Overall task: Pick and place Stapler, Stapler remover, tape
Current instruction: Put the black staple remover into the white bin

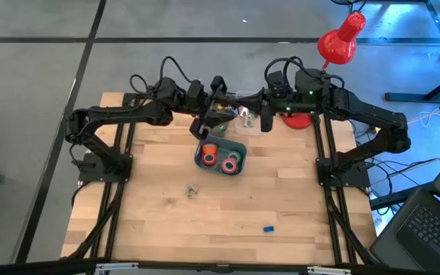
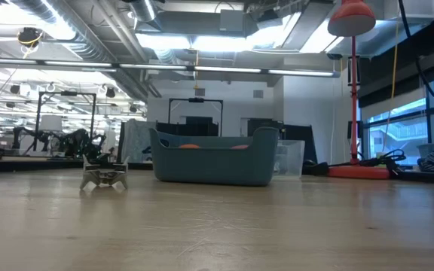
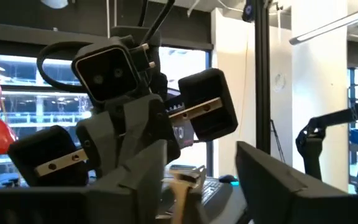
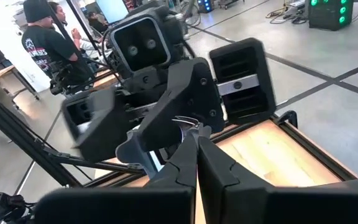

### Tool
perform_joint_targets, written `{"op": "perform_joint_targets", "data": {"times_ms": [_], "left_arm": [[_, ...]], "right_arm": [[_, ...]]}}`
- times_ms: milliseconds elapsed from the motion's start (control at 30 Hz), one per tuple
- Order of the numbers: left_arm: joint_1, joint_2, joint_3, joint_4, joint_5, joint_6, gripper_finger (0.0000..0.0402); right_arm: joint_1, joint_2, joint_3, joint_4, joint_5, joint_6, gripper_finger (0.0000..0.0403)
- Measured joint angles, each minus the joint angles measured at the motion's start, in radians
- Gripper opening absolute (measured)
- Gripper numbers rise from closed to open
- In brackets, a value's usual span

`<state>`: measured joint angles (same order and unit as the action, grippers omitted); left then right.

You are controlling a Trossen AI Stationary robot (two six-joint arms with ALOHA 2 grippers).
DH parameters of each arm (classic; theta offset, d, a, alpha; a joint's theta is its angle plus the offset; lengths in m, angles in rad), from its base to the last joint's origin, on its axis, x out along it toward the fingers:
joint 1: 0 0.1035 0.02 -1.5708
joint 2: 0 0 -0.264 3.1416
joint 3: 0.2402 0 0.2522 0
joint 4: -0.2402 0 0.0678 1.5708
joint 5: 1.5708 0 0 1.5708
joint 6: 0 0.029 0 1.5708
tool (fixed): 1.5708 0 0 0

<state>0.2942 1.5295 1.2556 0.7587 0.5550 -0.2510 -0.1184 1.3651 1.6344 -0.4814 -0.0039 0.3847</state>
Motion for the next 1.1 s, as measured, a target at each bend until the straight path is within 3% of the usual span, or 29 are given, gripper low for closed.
{"op": "perform_joint_targets", "data": {"times_ms": [100, 200, 367, 533, 833, 1100], "left_arm": [[-0.01, 0.0, 0.0, -0.009, -0.016, 0.009, 0.0223], [0.001, -0.018, 0.0, -0.03, -0.023, 0.012, 0.0253], [0.024, -0.101, 0.0, -0.092, -0.072, 0.078, 0.0268], [0.024, -0.158, 0.0, -0.246, -0.181, 0.184, 0.0263], [0.007, -0.202, 0.0, -0.275, -0.186, 0.16, 0.0262], [0.01, -0.21, 0.0, -0.294, -0.212, 0.16, 0.0262]], "right_arm": [[0.0, 0.0, 0.0, -0.02, 0.031, -0.003, 0.0001], [-0.02, -0.004, 0.0, -0.147, 0.114, -0.007, 0.0001], [-0.109, 0.004, -0.005, -0.386, 0.167, 0.027, 0.0], [-0.256, 0.071, -0.05, -0.409, 0.033, -0.051, 0.0], [-0.502, 0.302, -0.166, -0.4, -0.281, -0.203, 0.0], [-0.528, 0.395, -0.268, -0.288, -0.271, -0.304, 0.0]]}}
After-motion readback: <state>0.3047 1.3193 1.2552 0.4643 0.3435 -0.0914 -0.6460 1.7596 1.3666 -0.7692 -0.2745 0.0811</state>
